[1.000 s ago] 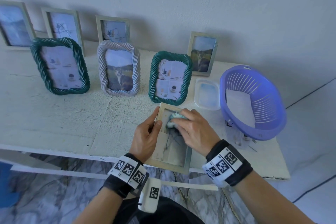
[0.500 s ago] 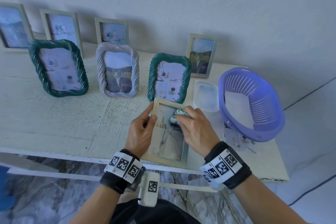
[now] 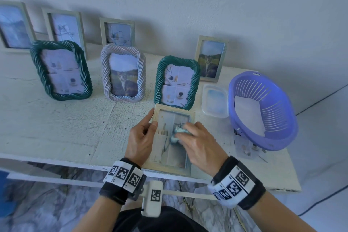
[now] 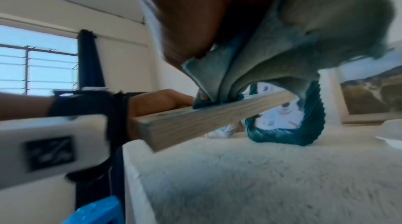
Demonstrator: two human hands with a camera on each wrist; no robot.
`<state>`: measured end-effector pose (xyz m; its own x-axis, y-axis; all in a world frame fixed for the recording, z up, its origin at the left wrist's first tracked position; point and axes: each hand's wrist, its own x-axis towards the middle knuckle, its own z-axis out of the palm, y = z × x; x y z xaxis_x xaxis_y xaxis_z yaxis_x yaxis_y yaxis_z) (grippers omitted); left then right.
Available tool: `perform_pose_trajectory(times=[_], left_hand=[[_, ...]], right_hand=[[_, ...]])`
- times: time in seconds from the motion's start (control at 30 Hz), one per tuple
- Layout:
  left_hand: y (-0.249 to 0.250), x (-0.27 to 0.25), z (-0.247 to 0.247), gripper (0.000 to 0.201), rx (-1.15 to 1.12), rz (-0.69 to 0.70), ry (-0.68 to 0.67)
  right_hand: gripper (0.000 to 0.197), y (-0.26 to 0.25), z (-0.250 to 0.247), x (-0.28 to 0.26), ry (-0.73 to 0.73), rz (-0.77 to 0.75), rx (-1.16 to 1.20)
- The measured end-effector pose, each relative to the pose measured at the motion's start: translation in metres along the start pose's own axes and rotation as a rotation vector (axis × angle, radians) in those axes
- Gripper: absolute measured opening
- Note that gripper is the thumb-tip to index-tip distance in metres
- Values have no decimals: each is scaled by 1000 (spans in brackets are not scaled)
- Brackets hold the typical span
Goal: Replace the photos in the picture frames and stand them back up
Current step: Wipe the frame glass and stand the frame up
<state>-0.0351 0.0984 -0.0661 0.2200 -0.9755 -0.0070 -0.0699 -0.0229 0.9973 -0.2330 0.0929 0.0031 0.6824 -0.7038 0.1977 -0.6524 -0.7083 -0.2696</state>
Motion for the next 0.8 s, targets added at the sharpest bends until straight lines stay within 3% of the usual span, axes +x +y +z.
perform_pose_trajectory(times=[0.13, 0.3, 0.5, 0.7, 0.8], left_hand=[[-4, 3, -6, 45, 17, -10, -24], [-8, 4, -1, 48, -2, -14, -50], [-10, 4, -1, 46, -13, -25, -81], [-5, 8, -1, 48, 18, -24, -96], [-3, 4, 0, 41, 22, -13, -115]], right_hand=[[17, 9, -3, -5, -152, -113, 24], [13, 22, -10, 9, -77, -29, -7], [20, 13, -9, -13, -281, -227, 5], [24, 29, -22, 7, -237, -191, -150], [16, 13, -22, -5, -311, -244, -163]])
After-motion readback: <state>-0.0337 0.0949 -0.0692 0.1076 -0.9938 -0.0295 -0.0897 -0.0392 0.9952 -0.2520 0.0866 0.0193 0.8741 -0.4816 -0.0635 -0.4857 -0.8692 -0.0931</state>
